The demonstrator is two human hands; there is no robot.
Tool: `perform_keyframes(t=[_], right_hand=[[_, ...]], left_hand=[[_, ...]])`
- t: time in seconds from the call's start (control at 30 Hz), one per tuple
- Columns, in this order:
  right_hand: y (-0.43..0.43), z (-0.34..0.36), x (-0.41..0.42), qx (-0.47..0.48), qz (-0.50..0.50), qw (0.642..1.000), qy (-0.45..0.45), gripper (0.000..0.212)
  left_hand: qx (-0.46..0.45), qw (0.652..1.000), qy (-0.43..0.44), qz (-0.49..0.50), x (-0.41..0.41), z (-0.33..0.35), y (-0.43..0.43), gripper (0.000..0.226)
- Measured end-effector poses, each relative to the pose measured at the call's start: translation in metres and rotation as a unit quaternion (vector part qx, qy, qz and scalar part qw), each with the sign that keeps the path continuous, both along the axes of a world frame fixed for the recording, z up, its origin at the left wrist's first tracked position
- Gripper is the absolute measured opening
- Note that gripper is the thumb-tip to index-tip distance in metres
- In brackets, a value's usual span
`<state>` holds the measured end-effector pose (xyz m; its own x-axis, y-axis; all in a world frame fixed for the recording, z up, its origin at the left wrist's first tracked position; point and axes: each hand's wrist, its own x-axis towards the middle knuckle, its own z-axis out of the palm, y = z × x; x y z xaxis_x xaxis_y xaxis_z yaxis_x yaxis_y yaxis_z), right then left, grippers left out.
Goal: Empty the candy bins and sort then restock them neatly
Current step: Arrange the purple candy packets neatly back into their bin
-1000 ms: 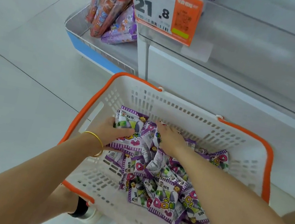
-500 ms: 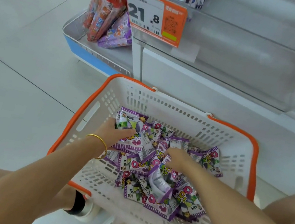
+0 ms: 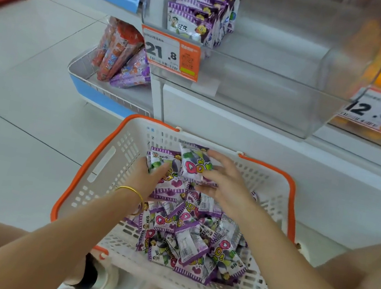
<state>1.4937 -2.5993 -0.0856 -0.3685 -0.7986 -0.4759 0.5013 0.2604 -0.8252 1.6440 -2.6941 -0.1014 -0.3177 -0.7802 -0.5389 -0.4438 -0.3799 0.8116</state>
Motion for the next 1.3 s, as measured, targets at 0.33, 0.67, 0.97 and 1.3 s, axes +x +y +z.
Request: perform_keyframes(t=[0.33, 0.67, 0.97, 1.3], right_hand=[[0.001, 0.006, 0.033, 0.052, 0.05, 0.962, 0.263, 0.036], [-0.005, 0.011, 0.029, 0.054, 0.004, 0.977, 0.205, 0.017], [-0.008, -0.001, 0.028, -0.005, -0.013, 0.997, 0.072, 0.014], [0.047, -0.139, 0.024, 0.331, 0.306, 0.814, 0.367, 0.038]], left_hand=[[0.046, 0.994, 0.099, 0.008, -0.013, 0.018, 0.008, 0.091], [0.1, 0.983, 0.154, -0.024, -0.015, 0.019, 0.001, 0.041], [0.014, 0.999, 0.047, 0.001, -0.019, 0.014, -0.002, 0.07], [0.024, 0.999, 0.029, 0.021, -0.013, 0.001, -0.013, 0.046]])
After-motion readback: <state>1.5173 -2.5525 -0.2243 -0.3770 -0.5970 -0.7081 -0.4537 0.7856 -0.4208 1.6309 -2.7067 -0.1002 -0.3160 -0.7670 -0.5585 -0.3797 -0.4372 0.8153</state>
